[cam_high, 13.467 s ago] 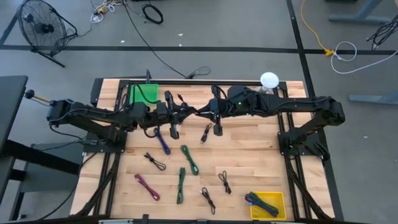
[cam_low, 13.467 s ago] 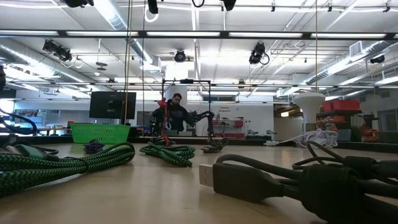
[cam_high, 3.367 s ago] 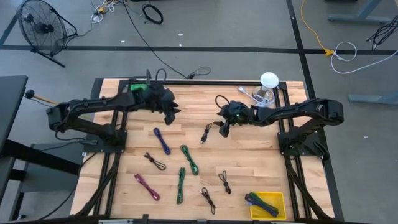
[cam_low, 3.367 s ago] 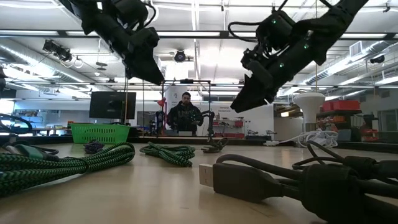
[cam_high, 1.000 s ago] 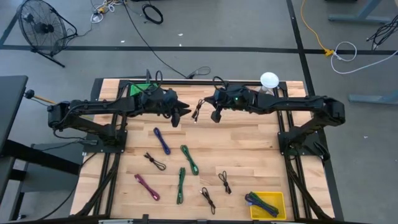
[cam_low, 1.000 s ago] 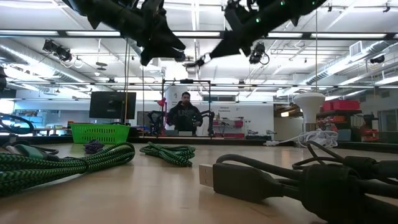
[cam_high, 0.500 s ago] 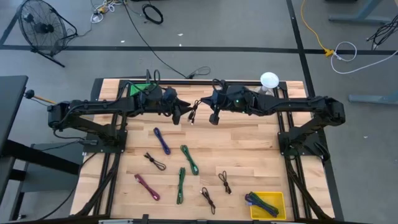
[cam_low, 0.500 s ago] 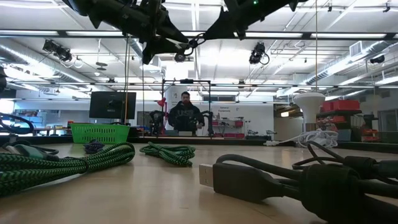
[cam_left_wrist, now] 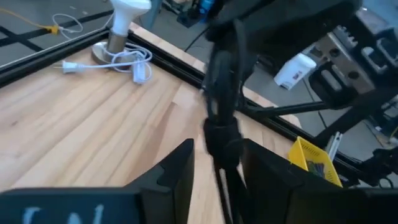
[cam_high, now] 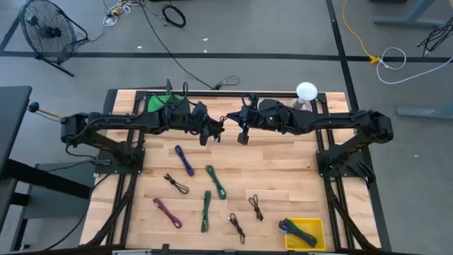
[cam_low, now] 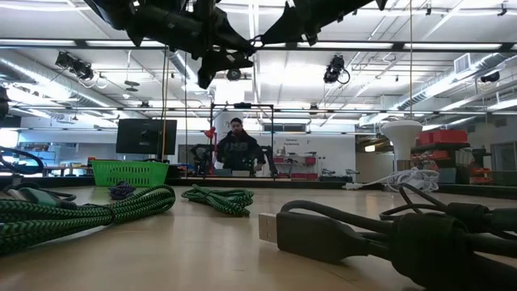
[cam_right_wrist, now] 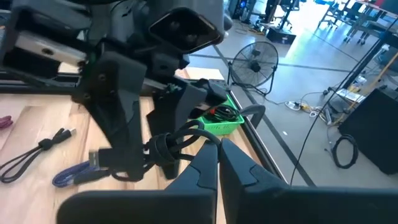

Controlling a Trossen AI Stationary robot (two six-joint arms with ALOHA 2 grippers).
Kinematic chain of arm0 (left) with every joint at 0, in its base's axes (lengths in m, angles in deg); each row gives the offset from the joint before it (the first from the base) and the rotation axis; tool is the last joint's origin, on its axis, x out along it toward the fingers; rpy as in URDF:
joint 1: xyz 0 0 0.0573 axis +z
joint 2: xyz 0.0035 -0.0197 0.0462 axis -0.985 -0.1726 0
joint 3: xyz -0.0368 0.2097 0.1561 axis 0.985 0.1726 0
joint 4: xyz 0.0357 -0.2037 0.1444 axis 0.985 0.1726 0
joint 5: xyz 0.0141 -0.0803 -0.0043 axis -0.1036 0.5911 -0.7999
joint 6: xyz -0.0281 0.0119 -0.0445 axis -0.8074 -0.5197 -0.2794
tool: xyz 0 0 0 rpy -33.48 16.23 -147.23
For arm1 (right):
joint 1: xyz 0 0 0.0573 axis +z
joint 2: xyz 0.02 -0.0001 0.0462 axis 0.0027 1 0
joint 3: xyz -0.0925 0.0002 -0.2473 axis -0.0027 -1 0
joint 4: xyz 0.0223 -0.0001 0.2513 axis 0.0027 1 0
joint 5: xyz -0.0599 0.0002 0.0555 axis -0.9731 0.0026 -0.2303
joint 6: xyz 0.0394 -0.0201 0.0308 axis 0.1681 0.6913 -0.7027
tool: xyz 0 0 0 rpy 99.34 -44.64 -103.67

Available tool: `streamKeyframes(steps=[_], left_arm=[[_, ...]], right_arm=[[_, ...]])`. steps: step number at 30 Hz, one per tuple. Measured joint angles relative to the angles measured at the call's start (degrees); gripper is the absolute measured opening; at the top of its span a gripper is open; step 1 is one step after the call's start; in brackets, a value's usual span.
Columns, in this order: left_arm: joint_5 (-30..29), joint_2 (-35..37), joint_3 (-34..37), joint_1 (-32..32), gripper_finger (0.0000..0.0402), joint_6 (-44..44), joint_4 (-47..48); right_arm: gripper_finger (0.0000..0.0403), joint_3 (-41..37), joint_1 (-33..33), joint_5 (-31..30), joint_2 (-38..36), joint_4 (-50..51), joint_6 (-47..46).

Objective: Pick & Place USB Port
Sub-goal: Put the black charger cable into the green bin

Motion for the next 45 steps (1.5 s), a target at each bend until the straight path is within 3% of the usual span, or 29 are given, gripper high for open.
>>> streamKeyframes(steps=[2, 6, 15, 20, 28, 36, 41, 45], left_arm=[[0.1, -0.2, 0.0, -0.2, 0.011, 0.2, 0.1], [0.0, -0.2, 0.0, -0.1, 0.0022, 4.5, 0.2], [-3.0, -0.2, 0.0, -0.1, 0.002, 6.3, 1.3], [-4.0, -0.1, 0.0, 0.4, 0.002, 7.7, 3.0], [-8.0, 0.4, 0.0, 3.7, 0.002, 10.9, 13.3], [-20.1, 2.7, -0.1, 10.1, 0.002, 15.1, 27.9], [-29.7, 6.1, 0.0, 14.9, 0.002, 17.8, 38.1], [-36.7, 7.4, 0.0, 18.5, 0.002, 21.2, 42.5]], right_arm=[[0.0, 0.0, 0.0, 0.0, 0.0, -0.1, 0.0], [0.0, 0.0, 0.0, 0.0, 0.0, -0.1, 0.0], [0.0024, 0.0, 0.0, -2.1, 0.0, 0.3, 0.2], [0.0077, 0.0, 0.0, -5.1, -0.2, 0.8, 1.0], [0.0176, 0.0, -0.1, -14.1, -2.4, 8.1, 1.0], [0.0238, 0.0, 0.0, -12.9, -3.3, 19.3, -4.5], [0.0244, 0.0, 0.0, -9.3, -3.3, 26.6, -10.4], [0.0239, -1.8, 0.3, -5.8, -3.3, 26.3, -12.7]])
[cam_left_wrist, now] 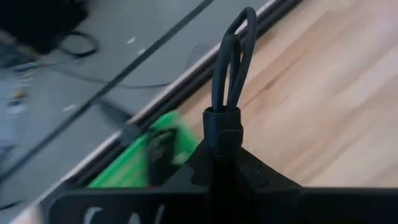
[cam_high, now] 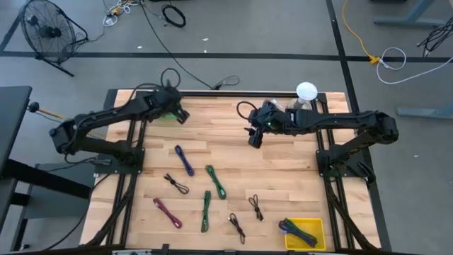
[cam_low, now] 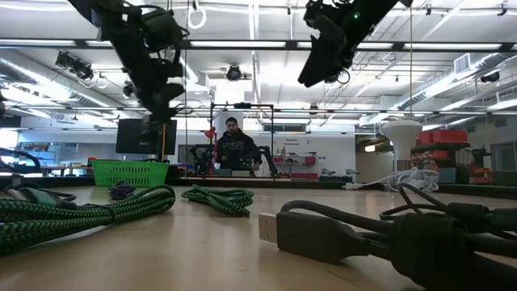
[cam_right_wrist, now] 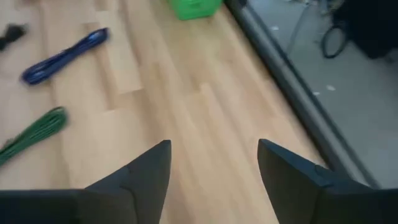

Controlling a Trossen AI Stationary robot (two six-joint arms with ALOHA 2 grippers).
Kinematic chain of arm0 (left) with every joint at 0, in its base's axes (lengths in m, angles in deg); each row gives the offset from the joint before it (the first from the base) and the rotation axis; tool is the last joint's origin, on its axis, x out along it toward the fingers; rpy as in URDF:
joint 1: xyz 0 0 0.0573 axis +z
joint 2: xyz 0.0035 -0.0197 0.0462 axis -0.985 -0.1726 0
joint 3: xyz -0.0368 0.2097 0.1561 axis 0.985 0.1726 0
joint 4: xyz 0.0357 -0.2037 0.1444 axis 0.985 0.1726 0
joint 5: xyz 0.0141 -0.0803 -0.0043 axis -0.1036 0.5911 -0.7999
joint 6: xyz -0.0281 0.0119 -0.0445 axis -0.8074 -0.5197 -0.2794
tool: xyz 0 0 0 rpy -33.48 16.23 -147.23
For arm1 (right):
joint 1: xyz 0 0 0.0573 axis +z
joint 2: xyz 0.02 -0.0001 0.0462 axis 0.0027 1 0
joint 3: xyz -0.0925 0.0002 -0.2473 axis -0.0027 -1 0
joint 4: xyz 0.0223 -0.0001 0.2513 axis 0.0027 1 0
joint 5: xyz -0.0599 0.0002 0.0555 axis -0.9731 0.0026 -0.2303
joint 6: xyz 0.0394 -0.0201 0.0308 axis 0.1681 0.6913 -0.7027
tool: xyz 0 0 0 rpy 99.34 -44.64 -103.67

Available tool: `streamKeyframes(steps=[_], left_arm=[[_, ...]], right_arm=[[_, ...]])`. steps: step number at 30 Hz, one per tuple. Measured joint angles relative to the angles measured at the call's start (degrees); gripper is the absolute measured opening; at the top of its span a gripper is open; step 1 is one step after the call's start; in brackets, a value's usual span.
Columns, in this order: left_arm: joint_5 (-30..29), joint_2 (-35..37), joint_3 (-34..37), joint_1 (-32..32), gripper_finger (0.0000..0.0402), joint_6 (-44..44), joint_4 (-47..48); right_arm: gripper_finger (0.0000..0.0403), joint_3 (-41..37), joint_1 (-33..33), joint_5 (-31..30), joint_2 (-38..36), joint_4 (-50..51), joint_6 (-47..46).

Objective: Pick & Place USB Port
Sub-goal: Put the black charger cable into the green bin

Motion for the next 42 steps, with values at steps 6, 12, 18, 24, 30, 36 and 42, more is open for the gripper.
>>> streamKeyframes(steps=[6, 12, 18, 24, 30, 36, 42], left_arm=[[-5.8, -0.1, 0.0, 5.0, 0.002, 4.9, 5.8], [-8.9, -0.1, 0.0, 9.8, 0.002, 4.9, 9.1], [-8.2, -0.1, 3.1, 12.8, 0.002, 5.9, 6.2], [-7.0, -0.1, 8.4, 15.3, 0.002, 8.8, 0.3], [-6.9, -0.1, 12.3, 14.8, 0.002, 11.6, -8.1], [-6.9, -0.1, 14.5, 14.9, 0.002, 13.5, -10.9], [-7.4, -0.1, 14.6, 14.9, 0.0022, 13.5, -11.6]], right_arm=[[0.023, -3.2, 1.2, 1.5, 0.0, -4.4, -1.4], [0.0224, -4.4, 2.3, 1.5, 0.1, -5.8, -2.8], [0.0224, -4.4, 3.8, 1.4, 0.1, -6.8, -3.4], [0.0224, -4.4, 5.6, 1.4, 0.1, -8.5, -3.0], [0.0224, -4.4, 6.7, 1.4, 0.1, -9.5, -3.0], [0.0224, -4.4, 7.3, 1.3, 0.1, -10.2, -2.9], [0.0224, -4.4, 7.4, 1.4, 0.1, -11.4, -2.9]])
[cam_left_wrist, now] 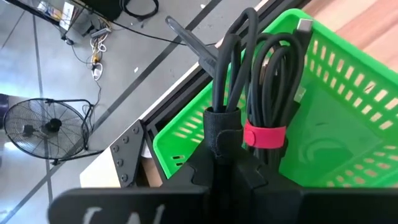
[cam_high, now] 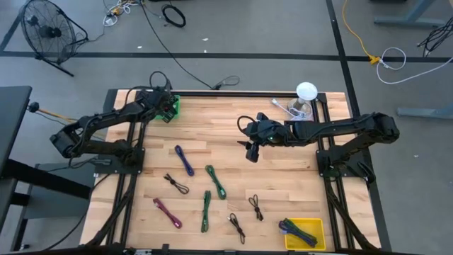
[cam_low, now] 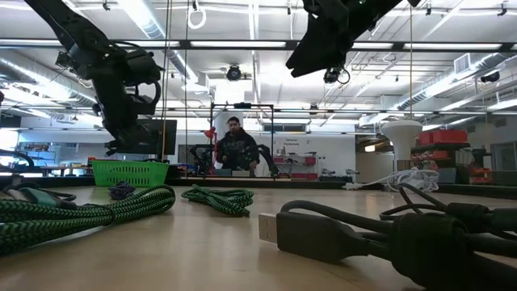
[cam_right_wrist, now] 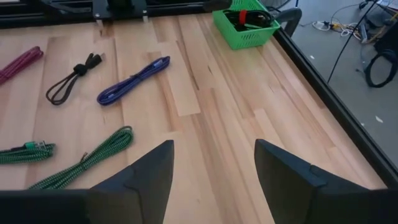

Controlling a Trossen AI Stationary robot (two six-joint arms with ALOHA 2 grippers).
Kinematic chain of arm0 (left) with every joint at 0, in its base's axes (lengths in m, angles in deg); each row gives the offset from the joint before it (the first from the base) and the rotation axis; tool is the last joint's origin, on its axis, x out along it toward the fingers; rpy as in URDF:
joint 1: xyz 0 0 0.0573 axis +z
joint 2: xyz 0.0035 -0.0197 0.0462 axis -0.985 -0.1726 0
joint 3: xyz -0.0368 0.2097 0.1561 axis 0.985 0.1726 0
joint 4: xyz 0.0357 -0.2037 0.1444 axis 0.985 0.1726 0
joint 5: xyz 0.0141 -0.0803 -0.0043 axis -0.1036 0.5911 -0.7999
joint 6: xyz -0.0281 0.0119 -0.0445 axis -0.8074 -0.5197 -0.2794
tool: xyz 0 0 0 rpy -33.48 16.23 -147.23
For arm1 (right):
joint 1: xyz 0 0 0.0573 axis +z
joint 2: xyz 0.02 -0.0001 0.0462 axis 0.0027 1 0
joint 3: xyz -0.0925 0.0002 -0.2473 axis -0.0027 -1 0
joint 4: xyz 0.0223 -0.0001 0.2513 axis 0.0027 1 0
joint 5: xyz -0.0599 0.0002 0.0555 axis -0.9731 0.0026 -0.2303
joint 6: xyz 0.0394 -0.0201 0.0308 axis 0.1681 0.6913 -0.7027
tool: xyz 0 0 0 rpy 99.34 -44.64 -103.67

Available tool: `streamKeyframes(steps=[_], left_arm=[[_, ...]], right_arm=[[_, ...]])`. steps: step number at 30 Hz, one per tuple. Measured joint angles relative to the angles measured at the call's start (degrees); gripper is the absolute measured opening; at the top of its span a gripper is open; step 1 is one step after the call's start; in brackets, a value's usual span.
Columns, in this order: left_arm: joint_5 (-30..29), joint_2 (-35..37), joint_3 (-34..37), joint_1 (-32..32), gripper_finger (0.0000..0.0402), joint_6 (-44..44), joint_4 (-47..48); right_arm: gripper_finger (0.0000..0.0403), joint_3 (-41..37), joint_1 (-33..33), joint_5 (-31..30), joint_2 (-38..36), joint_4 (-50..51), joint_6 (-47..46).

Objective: Pick & Place USB Port
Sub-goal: Put the black charger cable into the green bin

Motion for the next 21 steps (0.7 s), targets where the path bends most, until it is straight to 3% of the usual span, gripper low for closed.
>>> streamKeyframes(steps=[5, 21], left_arm=[[0.4, 0.0, 0.0, 0.0, 0.0024, 0.0, -0.1], [0.0, 0.0, 0.0, 0.0, 0.0115, -0.1, -1.1]], right_arm=[[0.0224, 0.0, 0.0, 0.0, 0.0, -0.2, 0.0], [0.0224, 0.0, 0.0, 0.0, 0.0, -0.2, -0.6]])
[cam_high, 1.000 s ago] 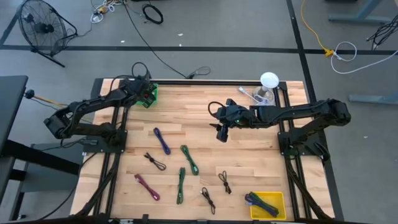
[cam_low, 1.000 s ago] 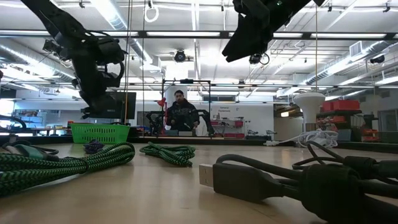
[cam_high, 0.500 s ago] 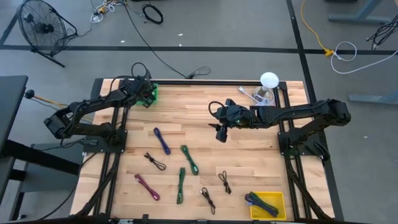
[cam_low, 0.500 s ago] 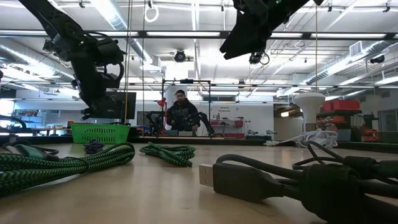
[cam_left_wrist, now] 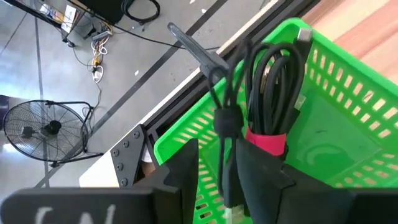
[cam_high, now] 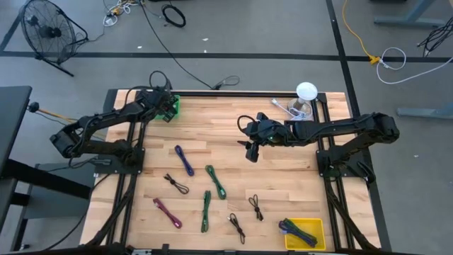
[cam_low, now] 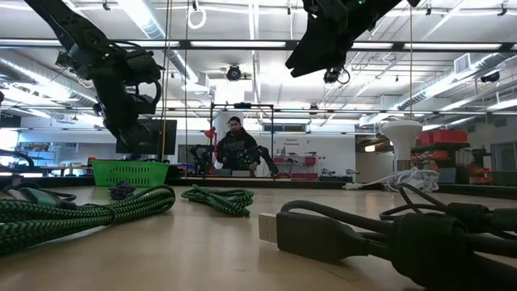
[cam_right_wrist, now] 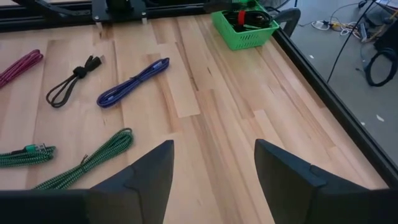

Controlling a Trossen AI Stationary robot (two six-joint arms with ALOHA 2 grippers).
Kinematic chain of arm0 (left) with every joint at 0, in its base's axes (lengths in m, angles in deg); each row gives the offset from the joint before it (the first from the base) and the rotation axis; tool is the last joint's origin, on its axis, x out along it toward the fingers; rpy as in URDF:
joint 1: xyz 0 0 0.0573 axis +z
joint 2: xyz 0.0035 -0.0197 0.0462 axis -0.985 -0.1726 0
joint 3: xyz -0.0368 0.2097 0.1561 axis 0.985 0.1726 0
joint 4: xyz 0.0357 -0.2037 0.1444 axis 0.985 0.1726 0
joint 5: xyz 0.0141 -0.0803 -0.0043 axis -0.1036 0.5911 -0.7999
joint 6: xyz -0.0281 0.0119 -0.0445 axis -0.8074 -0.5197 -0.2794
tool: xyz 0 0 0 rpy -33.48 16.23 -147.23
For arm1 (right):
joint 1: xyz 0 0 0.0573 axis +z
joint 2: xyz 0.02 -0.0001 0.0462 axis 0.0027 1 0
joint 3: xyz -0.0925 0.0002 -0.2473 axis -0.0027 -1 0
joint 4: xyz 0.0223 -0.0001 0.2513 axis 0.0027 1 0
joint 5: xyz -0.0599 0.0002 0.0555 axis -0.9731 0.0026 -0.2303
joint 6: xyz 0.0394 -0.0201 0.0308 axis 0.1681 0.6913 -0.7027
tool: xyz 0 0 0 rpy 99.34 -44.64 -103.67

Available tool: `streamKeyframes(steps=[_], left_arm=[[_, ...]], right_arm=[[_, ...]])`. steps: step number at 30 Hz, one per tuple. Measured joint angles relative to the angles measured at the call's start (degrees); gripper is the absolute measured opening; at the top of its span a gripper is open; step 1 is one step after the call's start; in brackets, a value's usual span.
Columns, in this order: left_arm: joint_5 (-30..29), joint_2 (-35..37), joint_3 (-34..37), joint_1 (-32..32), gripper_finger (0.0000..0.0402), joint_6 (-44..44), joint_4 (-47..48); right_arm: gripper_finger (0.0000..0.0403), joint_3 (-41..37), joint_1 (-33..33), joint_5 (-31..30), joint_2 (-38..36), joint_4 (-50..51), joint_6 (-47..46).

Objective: Pick & Place USB Port
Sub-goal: Put the black charger cable into the green bin

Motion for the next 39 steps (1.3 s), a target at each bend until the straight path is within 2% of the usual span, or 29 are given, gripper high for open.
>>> streamKeyframes(steps=[7, 11, 15, 20, 22, 24, 29, 35, 39], left_arm=[[0.4, 0.0, 0.0, -0.1, 0.0123, -2.6, -4.7], [4.1, 0.1, 0.0, -0.2, 0.0122, -3.3, -4.5], [14.4, 0.1, 0.0, -0.8, 0.0122, -3.8, -1.9], [31.5, 0.2, -2.4, -3.7, 0.0122, -10.8, 5.8], [36.2, 0.2, -3.7, -5.4, 0.0122, -12.1, 9.5], [38.3, 0.2, -4.9, -7.6, 0.0122, -12.6, 13.6], [38.8, 0.2, -6.1, -15.5, 0.0122, -10.3, 20.2], [38.8, 0.3, -6.1, -28.8, 0.0122, -10.6, 21.2], [39.2, 0.3, -6.1, -39.0, 0.0122, -14.3, 21.0]], right_arm=[[0.0224, 0.0, 0.0, 0.0, 0.0, 0.0, -0.1], [0.0224, 0.0, 0.0, 0.0, 0.0, 0.0, 0.0], [0.0224, 0.0, 0.0, 0.0, 0.0, 0.0, 0.0], [0.0224, 0.0, 0.0, 0.0, 0.0, 0.0, 0.0], [0.0224, 0.0, 0.0, 0.0, 0.0, -0.2, 0.0], [0.0224, 0.0, 0.0, 0.0, 0.0, -0.6, 0.0], [0.0224, 0.0, 0.0, 0.0, 0.0, -1.6, -0.4], [0.0224, 0.0, 0.0, 0.0, 0.0, -2.4, -0.7], [0.0224, 0.0, 0.0, 0.0, 0.0, -2.8, -0.9]])
